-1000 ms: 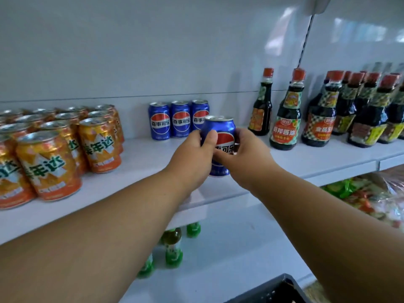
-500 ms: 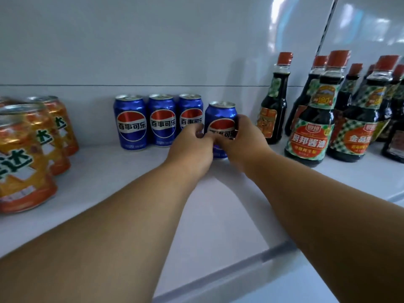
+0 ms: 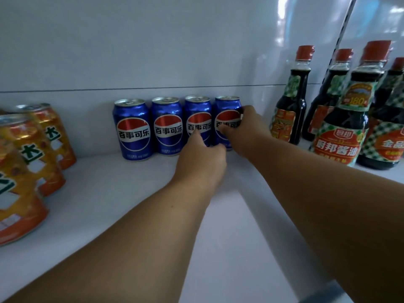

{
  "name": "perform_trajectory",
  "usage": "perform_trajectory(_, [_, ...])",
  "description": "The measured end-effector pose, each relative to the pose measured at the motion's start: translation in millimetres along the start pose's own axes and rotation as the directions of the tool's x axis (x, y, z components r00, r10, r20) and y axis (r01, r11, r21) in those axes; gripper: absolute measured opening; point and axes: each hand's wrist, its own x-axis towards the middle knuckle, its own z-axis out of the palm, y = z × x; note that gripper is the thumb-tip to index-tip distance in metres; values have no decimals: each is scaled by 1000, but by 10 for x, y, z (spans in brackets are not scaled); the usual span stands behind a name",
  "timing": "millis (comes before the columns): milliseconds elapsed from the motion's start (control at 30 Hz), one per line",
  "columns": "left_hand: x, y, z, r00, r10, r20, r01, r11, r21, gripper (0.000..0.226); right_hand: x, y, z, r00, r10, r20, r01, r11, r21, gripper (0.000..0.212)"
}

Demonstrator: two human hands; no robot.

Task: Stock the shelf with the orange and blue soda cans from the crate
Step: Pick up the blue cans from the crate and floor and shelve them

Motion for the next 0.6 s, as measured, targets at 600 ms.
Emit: perform_trajectory(600, [-8,16,-22,998,31,52,-30,999,-9,69,102,44,146,998,-19,-54,18,1000,-7,53])
